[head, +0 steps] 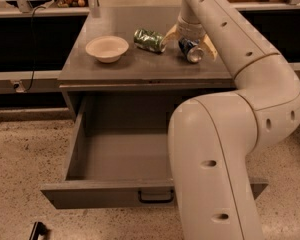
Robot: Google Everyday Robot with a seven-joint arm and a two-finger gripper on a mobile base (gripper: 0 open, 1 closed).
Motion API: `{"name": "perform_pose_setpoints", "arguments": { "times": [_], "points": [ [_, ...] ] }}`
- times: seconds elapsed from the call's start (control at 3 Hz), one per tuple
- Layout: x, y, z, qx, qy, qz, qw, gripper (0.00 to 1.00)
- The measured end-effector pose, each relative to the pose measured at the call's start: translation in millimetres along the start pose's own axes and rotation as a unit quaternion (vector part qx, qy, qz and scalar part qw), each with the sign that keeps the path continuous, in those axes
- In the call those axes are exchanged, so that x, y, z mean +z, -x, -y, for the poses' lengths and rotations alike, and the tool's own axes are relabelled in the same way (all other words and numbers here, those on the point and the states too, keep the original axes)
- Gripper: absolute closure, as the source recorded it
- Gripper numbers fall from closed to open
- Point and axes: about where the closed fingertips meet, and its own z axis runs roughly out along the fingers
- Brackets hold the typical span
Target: Place pepsi can into top drawer
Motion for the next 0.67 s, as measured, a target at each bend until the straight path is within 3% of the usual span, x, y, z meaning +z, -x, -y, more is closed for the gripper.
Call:
{"name": "perform_pose_setpoints", "arguments": {
  "times": [0.33,0.67],
  "points": [
    [3.2,-1.1,0.8,0.0,-0.002,-0.002,1.0,0.0],
    [3.2,-3.7,1.2,-0.03,-0.019,-0.001,0.9994,0.0]
  ]
}}
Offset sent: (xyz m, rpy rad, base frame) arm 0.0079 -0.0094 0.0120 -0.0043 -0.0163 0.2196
